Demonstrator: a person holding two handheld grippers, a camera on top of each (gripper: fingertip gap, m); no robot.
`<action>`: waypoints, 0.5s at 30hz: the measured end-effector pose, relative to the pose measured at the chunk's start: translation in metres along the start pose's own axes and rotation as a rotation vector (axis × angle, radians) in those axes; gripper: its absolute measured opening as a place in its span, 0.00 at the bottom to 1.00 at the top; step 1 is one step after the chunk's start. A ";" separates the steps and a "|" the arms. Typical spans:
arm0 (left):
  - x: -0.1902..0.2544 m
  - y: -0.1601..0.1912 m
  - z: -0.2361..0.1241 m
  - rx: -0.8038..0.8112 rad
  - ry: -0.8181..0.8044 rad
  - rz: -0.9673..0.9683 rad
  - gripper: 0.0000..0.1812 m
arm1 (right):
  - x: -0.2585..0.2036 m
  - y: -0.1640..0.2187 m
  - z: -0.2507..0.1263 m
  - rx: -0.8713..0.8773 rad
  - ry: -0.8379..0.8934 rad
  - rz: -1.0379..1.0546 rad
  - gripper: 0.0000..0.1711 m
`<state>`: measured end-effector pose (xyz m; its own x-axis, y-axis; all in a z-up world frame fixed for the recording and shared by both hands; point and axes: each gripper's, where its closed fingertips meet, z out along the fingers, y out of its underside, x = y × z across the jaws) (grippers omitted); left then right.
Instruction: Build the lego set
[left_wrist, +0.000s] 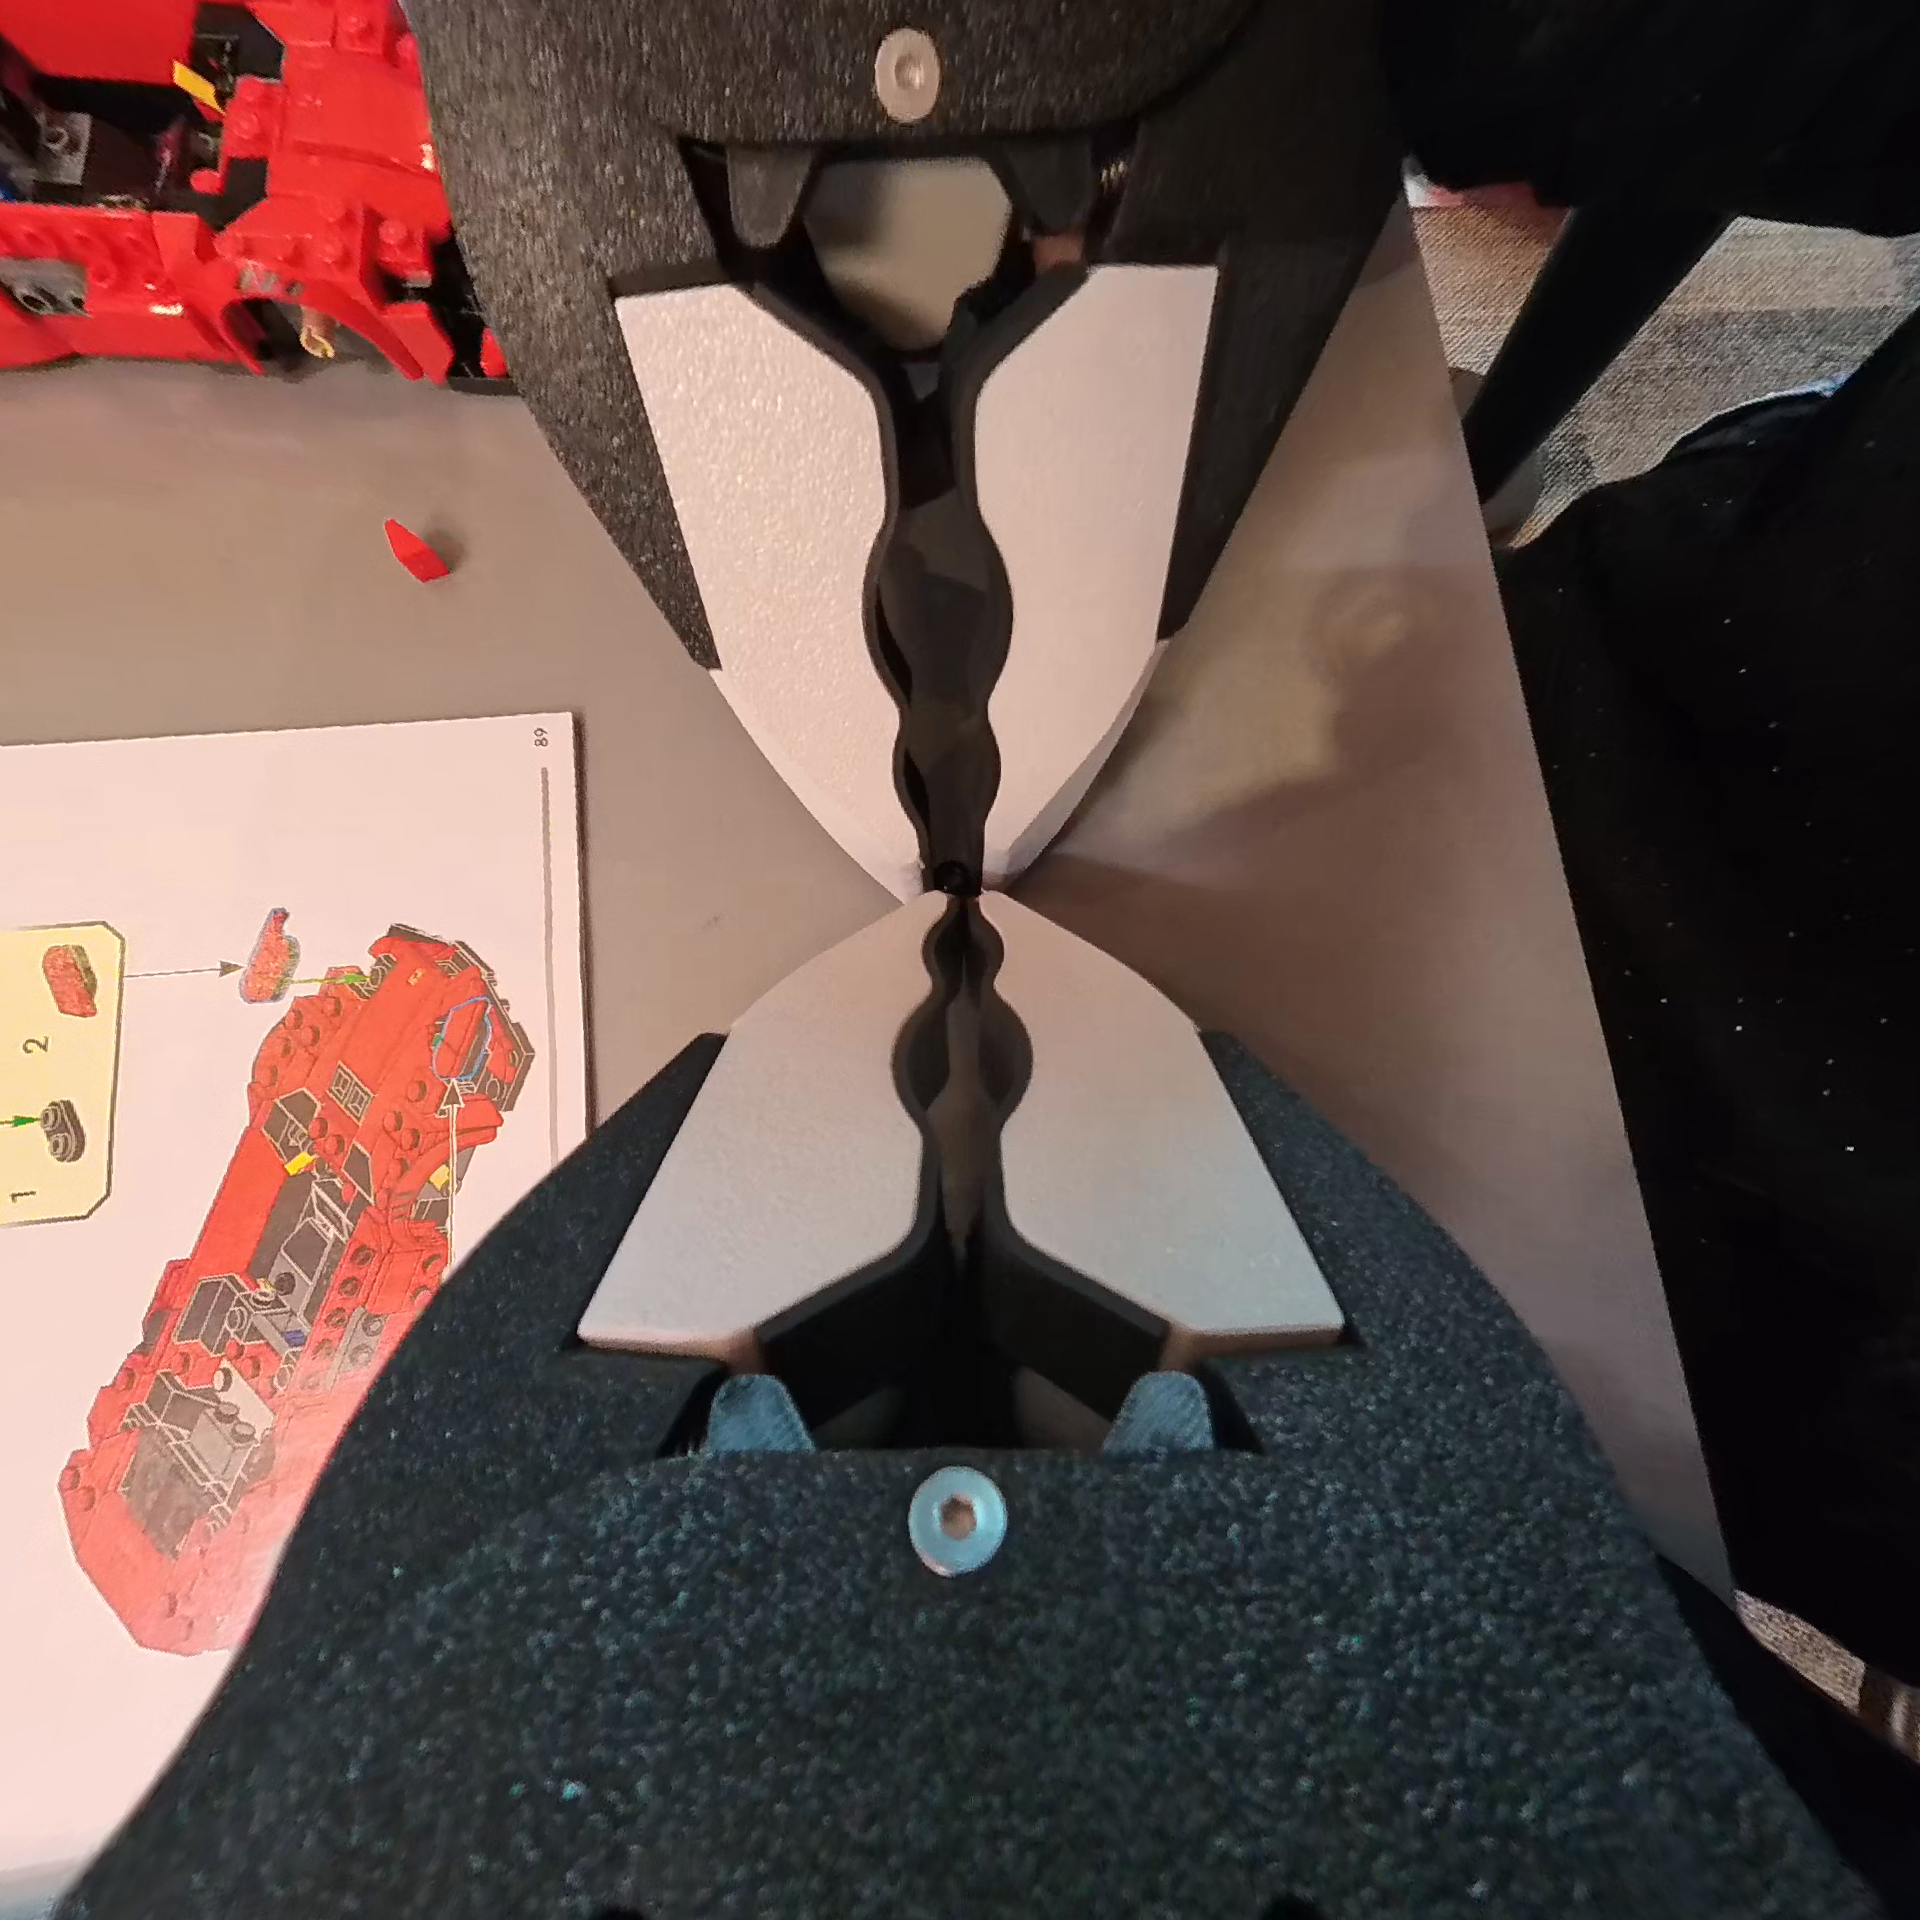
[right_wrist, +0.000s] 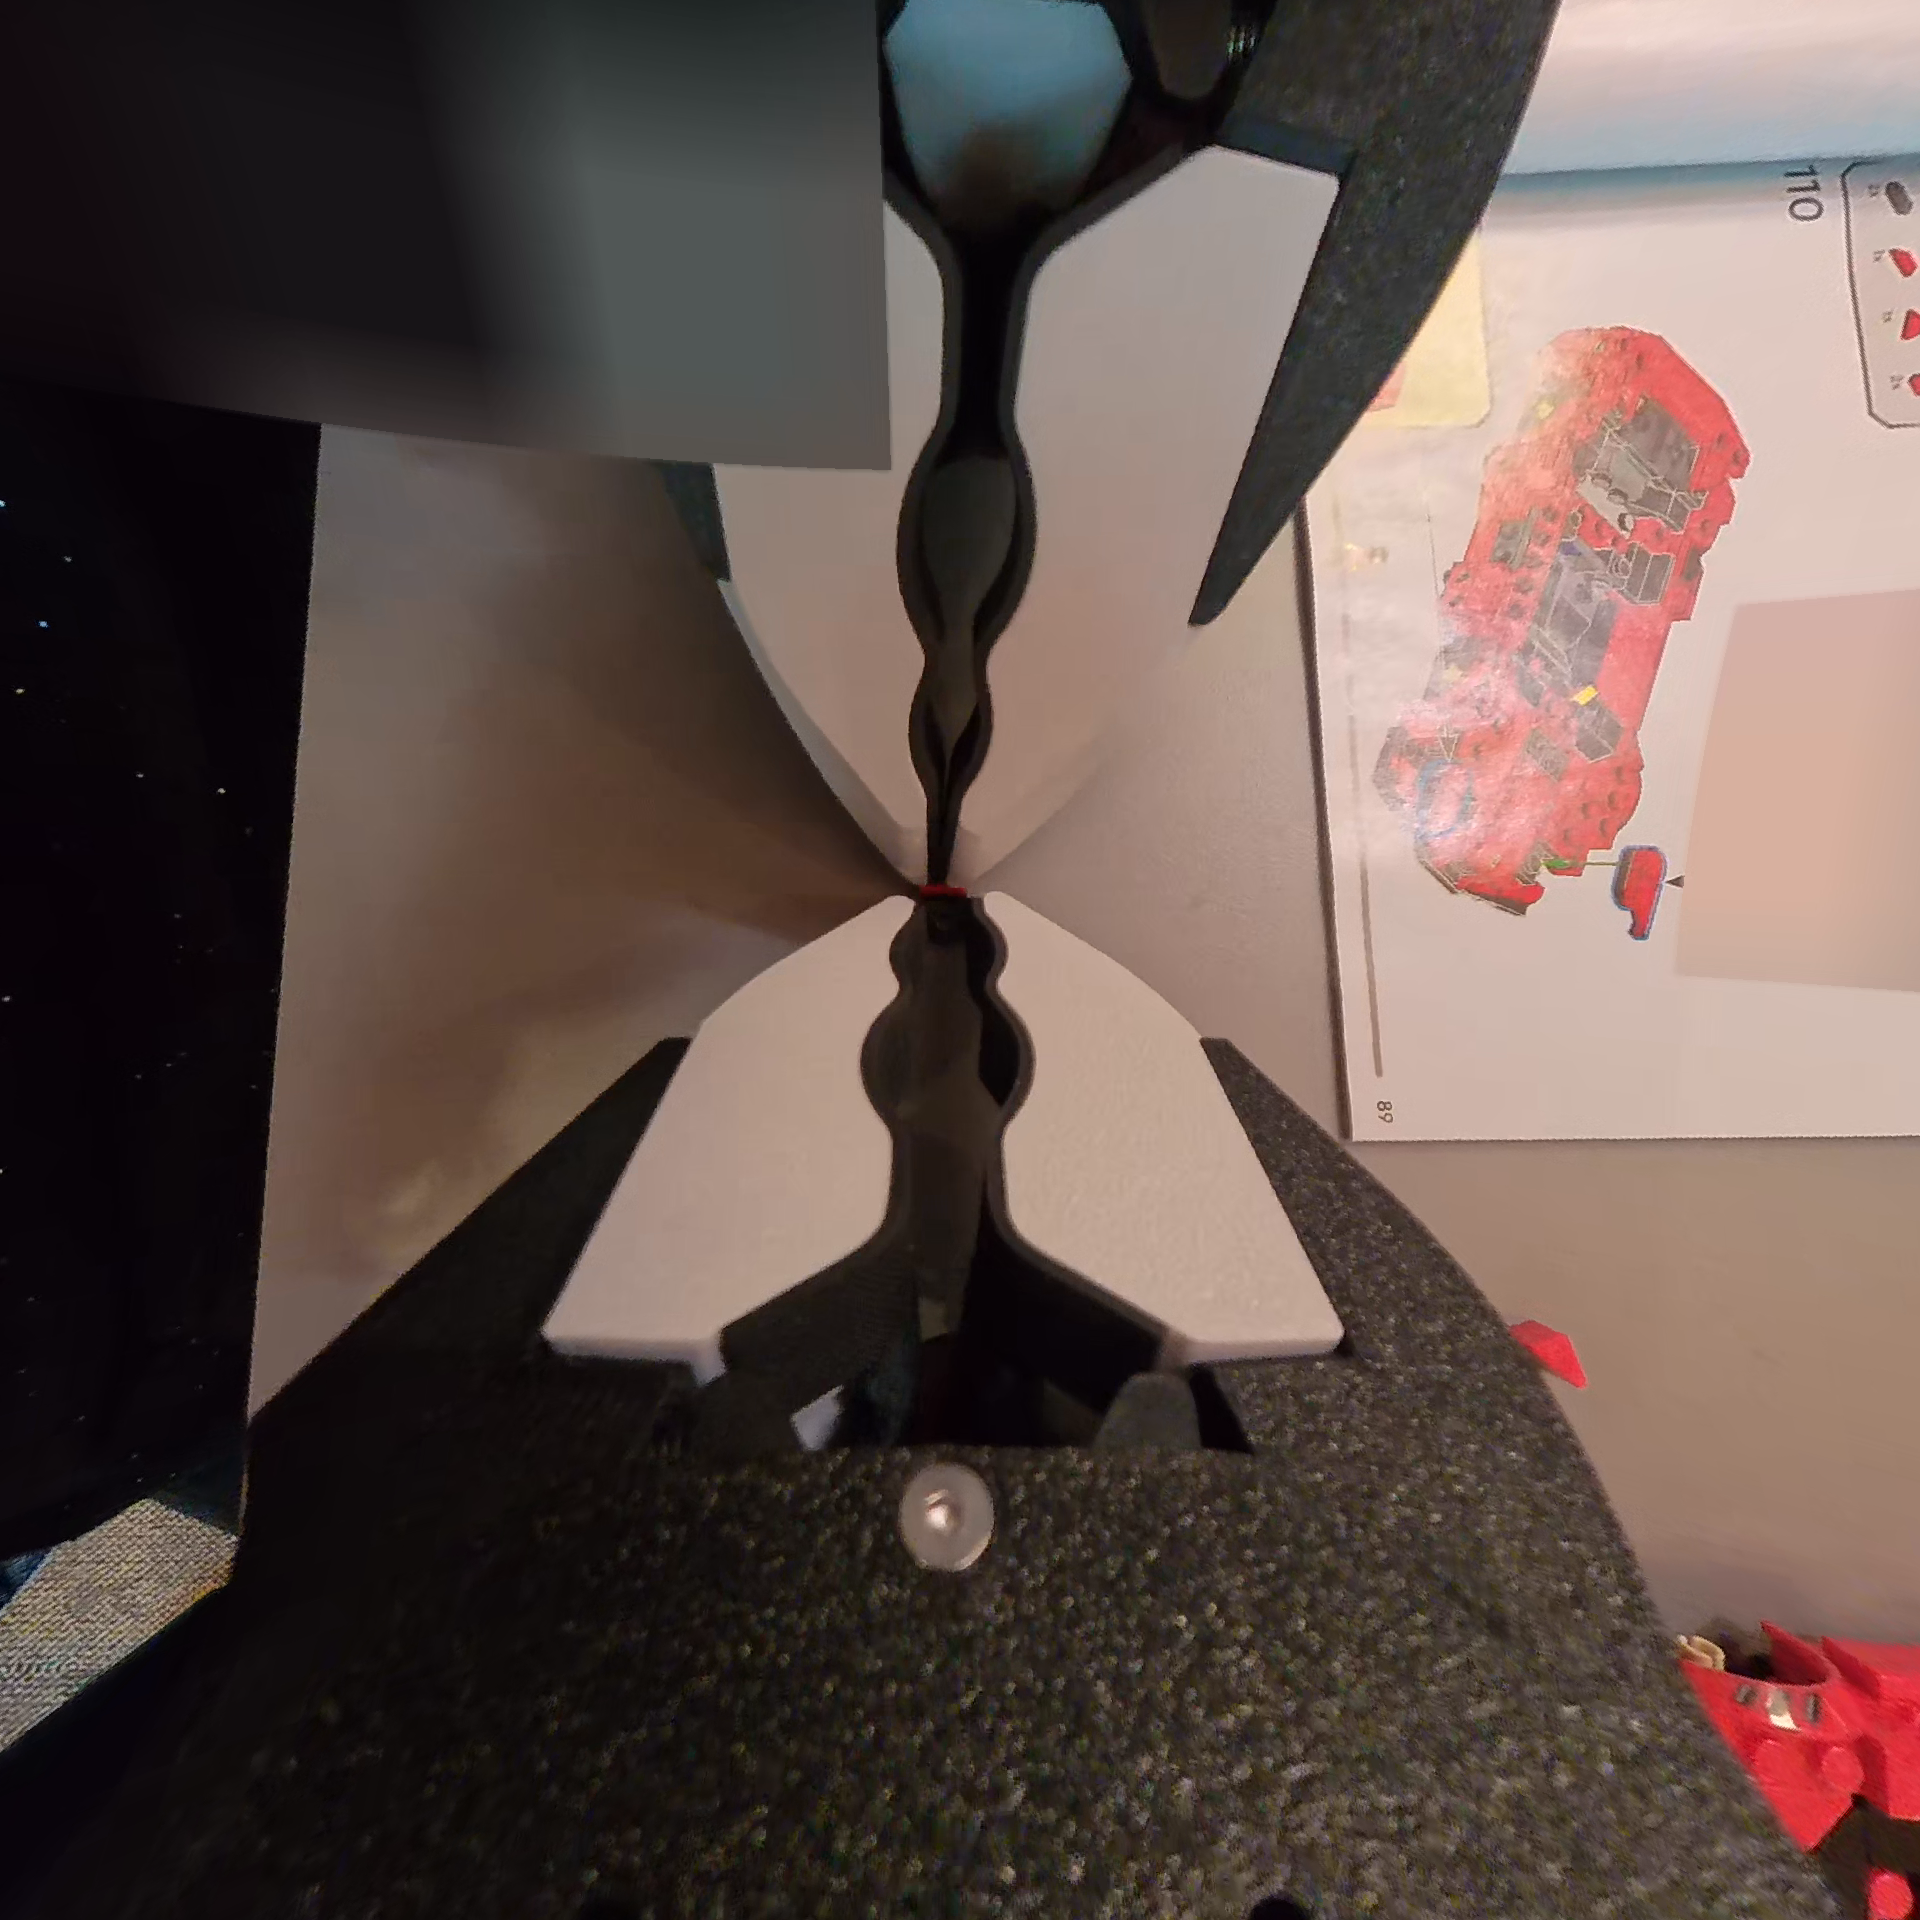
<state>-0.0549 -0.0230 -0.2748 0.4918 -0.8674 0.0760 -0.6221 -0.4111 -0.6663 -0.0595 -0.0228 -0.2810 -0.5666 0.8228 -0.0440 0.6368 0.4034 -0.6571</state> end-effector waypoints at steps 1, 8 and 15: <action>0.000 0.000 0.000 -0.004 -0.005 -0.007 0.00 | 0.000 0.000 0.000 0.001 0.000 0.002 0.04; 0.000 -0.002 0.003 -0.039 -0.012 -0.083 0.00 | 0.000 0.000 0.000 0.009 -0.003 0.010 0.04; 0.000 -0.002 0.003 -0.035 -0.038 -0.082 0.00 | 0.000 0.000 0.000 0.028 -0.011 0.018 0.04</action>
<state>-0.0522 -0.0210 -0.2756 0.5641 -0.8196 0.1002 -0.5997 -0.4900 -0.6327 -0.0592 -0.0224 -0.2809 -0.5607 0.8255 -0.0640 0.6321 0.3768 -0.6771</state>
